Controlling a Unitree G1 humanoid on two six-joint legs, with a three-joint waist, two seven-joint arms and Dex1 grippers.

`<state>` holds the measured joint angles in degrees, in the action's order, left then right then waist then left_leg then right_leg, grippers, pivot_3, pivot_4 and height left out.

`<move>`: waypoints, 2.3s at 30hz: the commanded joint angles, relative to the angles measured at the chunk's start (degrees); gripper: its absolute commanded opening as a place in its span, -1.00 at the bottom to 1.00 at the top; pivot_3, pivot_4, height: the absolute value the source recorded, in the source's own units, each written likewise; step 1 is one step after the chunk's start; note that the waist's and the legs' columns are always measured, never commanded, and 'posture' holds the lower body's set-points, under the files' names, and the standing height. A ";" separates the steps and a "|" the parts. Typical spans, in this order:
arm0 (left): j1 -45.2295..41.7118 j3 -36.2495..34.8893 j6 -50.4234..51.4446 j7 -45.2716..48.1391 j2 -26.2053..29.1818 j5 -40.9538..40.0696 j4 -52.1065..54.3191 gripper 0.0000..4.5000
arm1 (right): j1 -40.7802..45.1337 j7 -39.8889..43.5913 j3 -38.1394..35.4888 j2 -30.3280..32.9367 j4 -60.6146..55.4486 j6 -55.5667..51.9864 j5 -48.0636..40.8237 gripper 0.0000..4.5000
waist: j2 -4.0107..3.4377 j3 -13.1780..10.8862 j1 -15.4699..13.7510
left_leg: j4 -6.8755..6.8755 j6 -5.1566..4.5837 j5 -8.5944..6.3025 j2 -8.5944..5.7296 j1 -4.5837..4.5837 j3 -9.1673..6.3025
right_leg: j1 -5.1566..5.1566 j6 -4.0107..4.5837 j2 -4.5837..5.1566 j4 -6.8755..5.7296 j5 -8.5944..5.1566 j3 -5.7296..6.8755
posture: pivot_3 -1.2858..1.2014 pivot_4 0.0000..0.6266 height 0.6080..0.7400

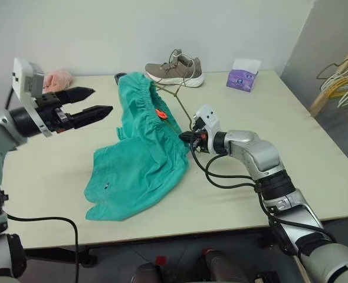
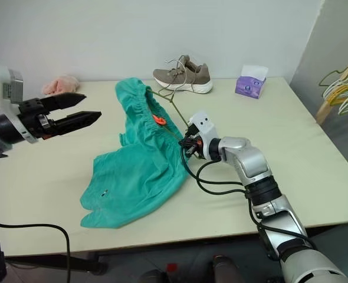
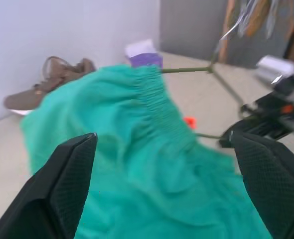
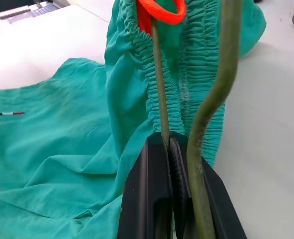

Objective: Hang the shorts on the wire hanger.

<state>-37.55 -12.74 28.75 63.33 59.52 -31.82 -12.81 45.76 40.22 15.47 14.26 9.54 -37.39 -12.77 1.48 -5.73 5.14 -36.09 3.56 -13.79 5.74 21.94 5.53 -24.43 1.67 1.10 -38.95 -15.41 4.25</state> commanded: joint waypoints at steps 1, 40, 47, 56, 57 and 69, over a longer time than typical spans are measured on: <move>-5.74 4.25 -11.07 5.73 3.38 8.32 -7.38 0.99 | -0.37 2.01 1.92 1.59 -4.82 3.89 2.06 -1.00 | 0.01 -0.01 -0.05 | 0.00 0.00 0.00 0.00 0.04 0.07 | -0.03 0.00 0.00 0.00 0.00 0.01 | -0.05 -0.77 1.00; -7.79 18.45 -22.74 26.18 -3.79 23.35 -11.91 -0.74 | -2.30 7.80 9.67 6.86 -9.97 31.55 20.07 -1.00 | 0.09 0.01 1.47 | -0.51 0.01 0.00 0.04 0.09 0.67 | -0.31 0.00 0.00 -0.52 0.00 -0.35 | -0.07 -0.77 1.00; -5.75 17.68 -20.27 25.18 -3.73 23.13 -9.34 -1.00 | -2.32 10.48 9.16 10.73 -7.70 37.68 21.47 -0.49 | 0.12 0.01 1.46 | -0.89 0.00 0.00 0.04 0.01 0.66 | -0.30 -0.01 0.03 -1.00 -0.01 -0.41 | -0.07 -0.77 1.00; -2.81 15.98 -17.64 21.28 -2.91 22.41 -8.71 -1.00 | -2.59 9.44 3.25 22.07 -1.89 43.30 24.22 0.88 | 0.18 -0.02 1.37 | -0.88 0.00 0.00 0.00 0.00 0.72 | -0.30 -0.01 0.06 -0.99 -0.01 -0.48 | -0.06 -0.75 1.00; -2.38 15.64 -17.35 20.83 -2.73 22.19 -8.59 -1.00 | -3.16 8.70 2.25 22.81 -1.36 42.46 24.19 0.99 | 0.22 -0.04 1.35 | -0.88 0.00 0.00 0.01 -0.01 0.71 | -0.30 -0.02 0.06 -0.99 -0.01 -0.47 | -0.06 -0.75 1.00; 1.11 10.24 -13.48 16.00 -2.02 19.22 -6.36 -1.00 | -22.62 -5.49 -7.19 -0.23 -25.56 -2.61 5.69 0.99 | 0.27 -0.02 1.72 | -0.83 0.01 0.01 0.14 -0.08 0.62 | -0.40 0.00 -0.03 -1.19 -0.02 -0.47 | -0.05 -0.73 1.00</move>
<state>-35.54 -0.20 14.76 80.32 56.62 -11.37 -20.39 22.92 38.37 9.20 16.02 -11.93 -35.69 -5.11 1.75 -5.76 6.87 -36.94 3.58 -13.78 5.86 21.88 6.15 -24.83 1.67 1.07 -40.14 -15.42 3.77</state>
